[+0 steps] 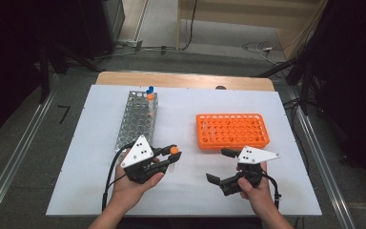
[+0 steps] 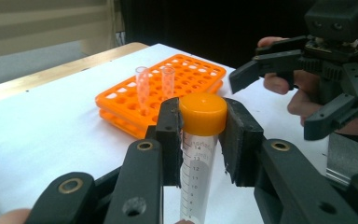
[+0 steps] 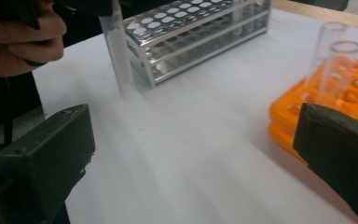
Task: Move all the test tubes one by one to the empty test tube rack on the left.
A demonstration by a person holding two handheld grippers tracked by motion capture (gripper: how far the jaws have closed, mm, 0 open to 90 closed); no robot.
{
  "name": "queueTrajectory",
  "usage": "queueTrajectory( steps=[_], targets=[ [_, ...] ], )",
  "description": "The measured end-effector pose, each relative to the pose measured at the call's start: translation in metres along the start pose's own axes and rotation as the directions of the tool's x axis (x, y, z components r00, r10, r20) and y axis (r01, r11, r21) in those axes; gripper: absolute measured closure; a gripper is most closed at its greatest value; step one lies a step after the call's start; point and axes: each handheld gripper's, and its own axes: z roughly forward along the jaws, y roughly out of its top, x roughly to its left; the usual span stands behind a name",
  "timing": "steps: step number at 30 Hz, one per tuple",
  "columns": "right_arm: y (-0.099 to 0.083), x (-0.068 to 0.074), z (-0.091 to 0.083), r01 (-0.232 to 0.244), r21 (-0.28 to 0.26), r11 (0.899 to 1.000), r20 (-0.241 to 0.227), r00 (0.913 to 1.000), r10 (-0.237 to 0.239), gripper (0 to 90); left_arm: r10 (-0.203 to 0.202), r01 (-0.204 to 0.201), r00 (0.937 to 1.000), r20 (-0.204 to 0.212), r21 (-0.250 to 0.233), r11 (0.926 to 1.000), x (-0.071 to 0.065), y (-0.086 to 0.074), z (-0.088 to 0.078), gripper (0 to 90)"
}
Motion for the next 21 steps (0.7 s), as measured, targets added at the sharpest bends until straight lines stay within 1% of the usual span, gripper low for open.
queueTrajectory(
  steps=[7,12,14,21],
  targets=[
    [-0.009,-0.014,-0.02,-0.029,-0.015,0.999,0.049,0.9983,0.029,0.0,-0.014,0.014,0.9997,-0.019,-0.015,0.9998,0.009,0.002,-0.004,70.3],
    [-0.016,-0.022,-0.032,-0.036,-0.016,0.999,0.079,0.9962,0.037,0.0,-0.019,0.019,0.9991,-0.038,-0.022,0.9996,0.016,0.006,-0.007,70.3],
    [-0.019,-0.025,-0.037,-0.046,-0.015,0.999,0.091,0.9947,0.047,0.0,-0.018,0.017,0.9988,-0.046,-0.022,0.9996,0.019,0.008,-0.008,70.3],
    [-0.029,-0.037,-0.055,-0.071,-0.026,0.997,0.137,0.9878,0.074,0.0,-0.03,0.028,0.9969,-0.073,-0.029,0.9992,0.033,0.014,-0.009,70.3]
  ],
)
